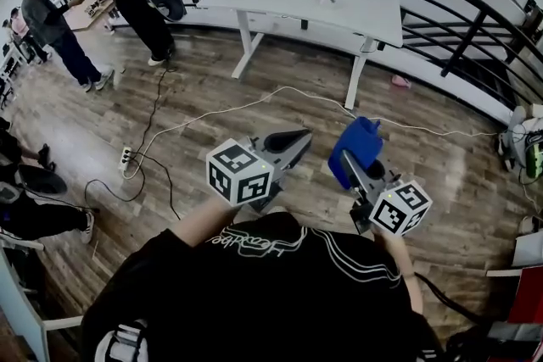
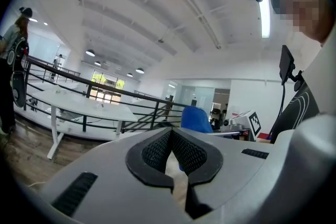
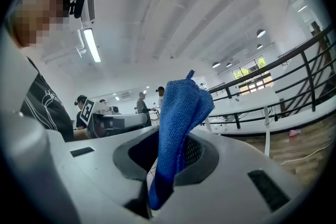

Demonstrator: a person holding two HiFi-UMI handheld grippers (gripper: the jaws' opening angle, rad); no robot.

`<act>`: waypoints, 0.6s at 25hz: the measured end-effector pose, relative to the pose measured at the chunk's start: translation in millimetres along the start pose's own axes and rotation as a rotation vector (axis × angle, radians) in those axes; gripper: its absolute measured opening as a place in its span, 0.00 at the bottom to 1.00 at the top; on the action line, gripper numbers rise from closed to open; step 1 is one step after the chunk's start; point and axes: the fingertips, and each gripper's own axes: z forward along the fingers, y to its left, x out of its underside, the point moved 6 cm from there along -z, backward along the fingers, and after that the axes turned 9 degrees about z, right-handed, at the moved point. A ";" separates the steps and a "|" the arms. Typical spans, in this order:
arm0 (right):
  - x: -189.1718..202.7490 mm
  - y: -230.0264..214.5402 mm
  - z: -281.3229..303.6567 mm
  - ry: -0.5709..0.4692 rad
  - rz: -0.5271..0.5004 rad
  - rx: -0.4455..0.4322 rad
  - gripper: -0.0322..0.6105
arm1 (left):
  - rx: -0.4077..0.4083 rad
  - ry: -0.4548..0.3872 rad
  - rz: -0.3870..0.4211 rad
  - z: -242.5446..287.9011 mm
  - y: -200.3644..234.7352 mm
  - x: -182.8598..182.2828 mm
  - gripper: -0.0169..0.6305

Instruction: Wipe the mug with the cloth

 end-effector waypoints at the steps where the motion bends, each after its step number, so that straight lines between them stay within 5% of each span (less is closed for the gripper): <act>1: 2.9 -2.6 3.0 0.007 0.008 0.001 0.13 | 0.000 0.006 -0.017 1.2 4.3 3.2 0.03; 9: 15.4 -48.6 31.1 0.036 0.059 0.025 0.13 | 0.000 0.022 -0.068 32.0 50.9 27.6 0.03; 15: 10.3 -119.1 82.9 0.027 0.079 0.056 0.13 | 0.000 0.031 -0.100 87.7 132.6 46.2 0.03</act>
